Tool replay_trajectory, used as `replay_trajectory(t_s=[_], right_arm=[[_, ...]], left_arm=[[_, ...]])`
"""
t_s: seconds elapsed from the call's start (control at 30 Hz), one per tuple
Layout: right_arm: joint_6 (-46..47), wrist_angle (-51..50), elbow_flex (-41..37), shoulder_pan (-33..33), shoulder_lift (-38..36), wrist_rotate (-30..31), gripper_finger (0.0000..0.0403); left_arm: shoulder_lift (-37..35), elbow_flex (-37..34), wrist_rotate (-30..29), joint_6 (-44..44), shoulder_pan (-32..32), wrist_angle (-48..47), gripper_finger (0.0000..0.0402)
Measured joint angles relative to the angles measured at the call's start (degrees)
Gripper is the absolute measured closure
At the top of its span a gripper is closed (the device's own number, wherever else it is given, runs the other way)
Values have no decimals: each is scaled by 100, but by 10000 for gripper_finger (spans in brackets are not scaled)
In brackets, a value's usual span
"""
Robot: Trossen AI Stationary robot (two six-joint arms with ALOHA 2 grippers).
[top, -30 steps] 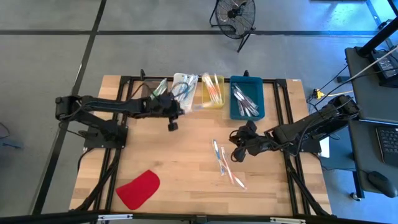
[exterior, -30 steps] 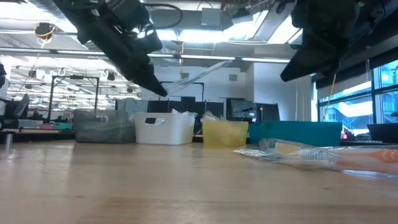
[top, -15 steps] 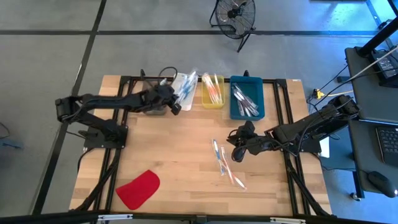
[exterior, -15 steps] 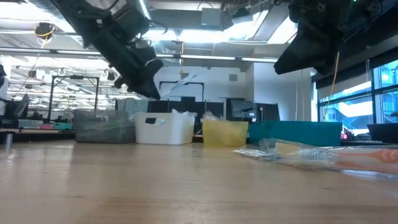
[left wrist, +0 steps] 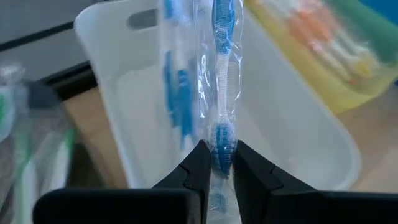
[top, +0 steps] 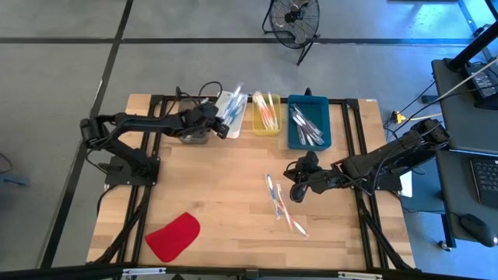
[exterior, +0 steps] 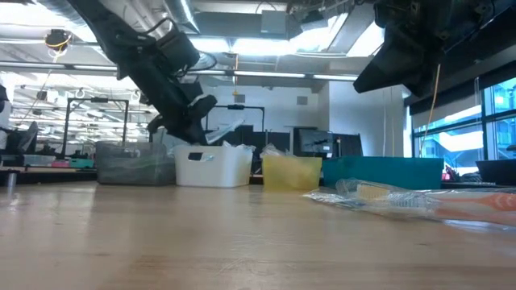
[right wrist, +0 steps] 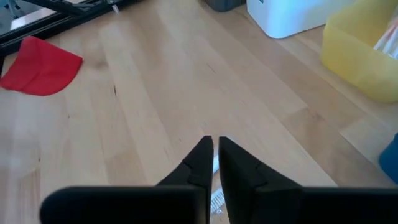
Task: Pick & Place Toothbrushes
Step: Put the blue toothbrush into the white bin
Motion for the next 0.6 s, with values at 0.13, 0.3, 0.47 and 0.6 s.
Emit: replay_trajectory(t_s=[0.13,0.3,0.47,0.6], right_arm=[[-2,36,0,0,0,0,382],[-2,38,0,0,0,0,389],[-4,55,0,0,0,0,394],[-4,81,0,0,0,0,394]], left_arm=[[182,0,111,-100,97,-5,360],[475,2,242,-49,116,220,357],[642,7,240,79,118,498,358],[661,9,231,101,149,495,354]])
